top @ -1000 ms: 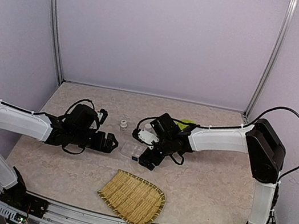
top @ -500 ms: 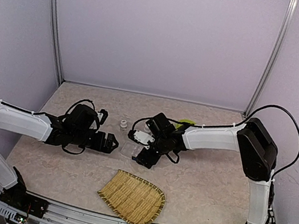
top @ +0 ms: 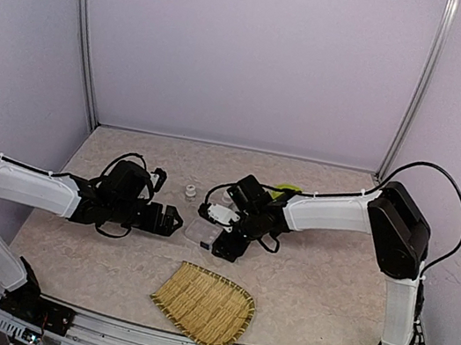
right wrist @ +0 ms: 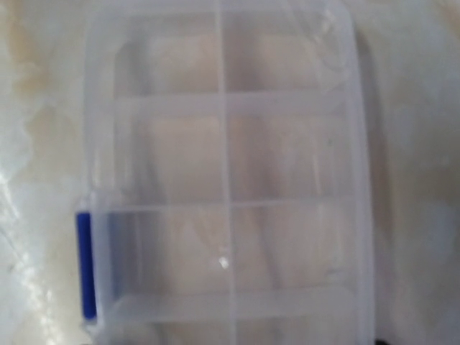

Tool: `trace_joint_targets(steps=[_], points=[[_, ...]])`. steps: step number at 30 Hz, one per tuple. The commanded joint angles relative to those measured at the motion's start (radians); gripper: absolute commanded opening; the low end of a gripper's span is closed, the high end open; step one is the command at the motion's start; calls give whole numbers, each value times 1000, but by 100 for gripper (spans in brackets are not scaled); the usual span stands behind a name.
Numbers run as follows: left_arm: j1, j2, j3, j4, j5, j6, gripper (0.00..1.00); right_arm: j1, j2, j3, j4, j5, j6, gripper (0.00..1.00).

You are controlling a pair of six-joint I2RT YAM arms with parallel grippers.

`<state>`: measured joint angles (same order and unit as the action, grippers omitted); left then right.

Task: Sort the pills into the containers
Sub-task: Pick up the pill container from the center of the board.

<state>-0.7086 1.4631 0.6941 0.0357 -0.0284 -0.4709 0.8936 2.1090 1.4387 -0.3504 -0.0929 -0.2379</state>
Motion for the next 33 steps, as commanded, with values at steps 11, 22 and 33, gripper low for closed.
trace_joint_targets(steps=[11,22,33], points=[[-7,-69,-37,49,44,-25,99,-5,-118,-81,78,40,51,56],[-8,-189,-91,261,217,-59,99,0,-349,-163,222,81,264,55],[-55,-203,-94,560,394,-82,99,19,-495,-263,335,-27,450,56]])
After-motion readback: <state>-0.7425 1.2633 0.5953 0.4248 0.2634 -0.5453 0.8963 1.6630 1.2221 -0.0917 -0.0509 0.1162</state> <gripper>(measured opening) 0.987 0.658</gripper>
